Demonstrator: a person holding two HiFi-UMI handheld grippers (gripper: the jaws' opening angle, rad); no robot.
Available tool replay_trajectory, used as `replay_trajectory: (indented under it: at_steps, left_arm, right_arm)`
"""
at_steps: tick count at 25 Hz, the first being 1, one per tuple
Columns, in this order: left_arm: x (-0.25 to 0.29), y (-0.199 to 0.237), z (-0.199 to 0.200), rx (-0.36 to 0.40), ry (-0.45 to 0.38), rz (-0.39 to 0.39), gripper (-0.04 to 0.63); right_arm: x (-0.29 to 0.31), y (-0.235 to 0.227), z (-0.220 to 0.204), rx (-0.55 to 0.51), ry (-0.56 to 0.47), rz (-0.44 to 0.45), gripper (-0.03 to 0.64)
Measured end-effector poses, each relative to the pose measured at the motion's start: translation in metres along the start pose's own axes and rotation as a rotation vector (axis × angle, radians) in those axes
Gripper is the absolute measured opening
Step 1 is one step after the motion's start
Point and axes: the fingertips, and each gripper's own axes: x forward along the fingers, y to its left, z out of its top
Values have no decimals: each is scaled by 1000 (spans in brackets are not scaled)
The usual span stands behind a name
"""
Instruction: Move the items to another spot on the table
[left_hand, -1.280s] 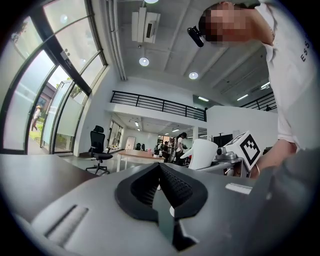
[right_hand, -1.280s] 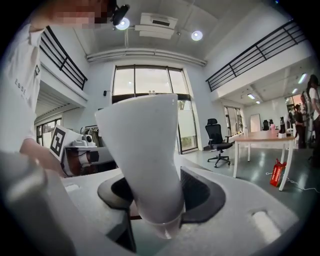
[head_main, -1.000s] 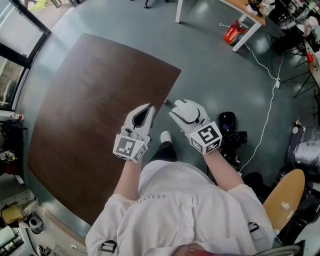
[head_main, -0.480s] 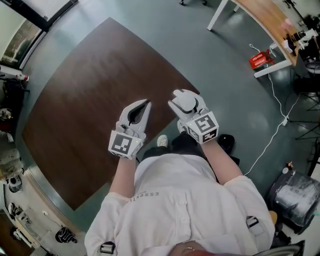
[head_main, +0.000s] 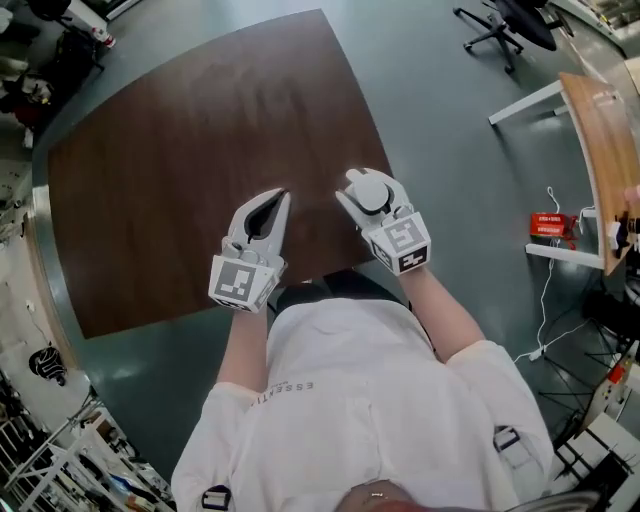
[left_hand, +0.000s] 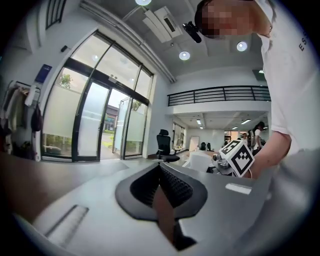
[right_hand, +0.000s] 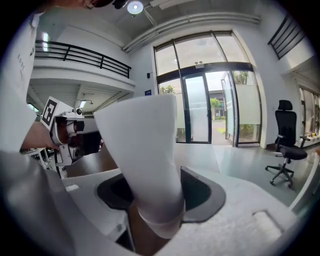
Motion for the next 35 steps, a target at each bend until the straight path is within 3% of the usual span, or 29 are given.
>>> replay_trajectory:
  at_steps: [5, 10, 19, 25, 29, 35]
  left_arm:
    - [-15, 28, -11, -54, -18, 141, 8]
    - [-12, 35, -25, -83, 21, 226, 8]
    - [-9, 43, -43, -122, 46, 230, 8]
    - [-3, 38, -47, -128, 46, 204, 8]
    - [-2, 37, -40, -117, 25, 195, 8]
    - [-5, 36, -29, -101, -7, 185, 8]
  right_arm:
    - [41, -1, 7, -72, 2, 96, 235]
    - [62, -14, -5, -41, 8, 134, 235]
    - [77, -2, -4, -57, -48, 152, 235]
    - [71, -8, -11, -75, -51, 87, 241]
    - [68, -14, -8, -50, -63, 66, 337]
    - [50, -14, 7, -39, -98, 62, 356]
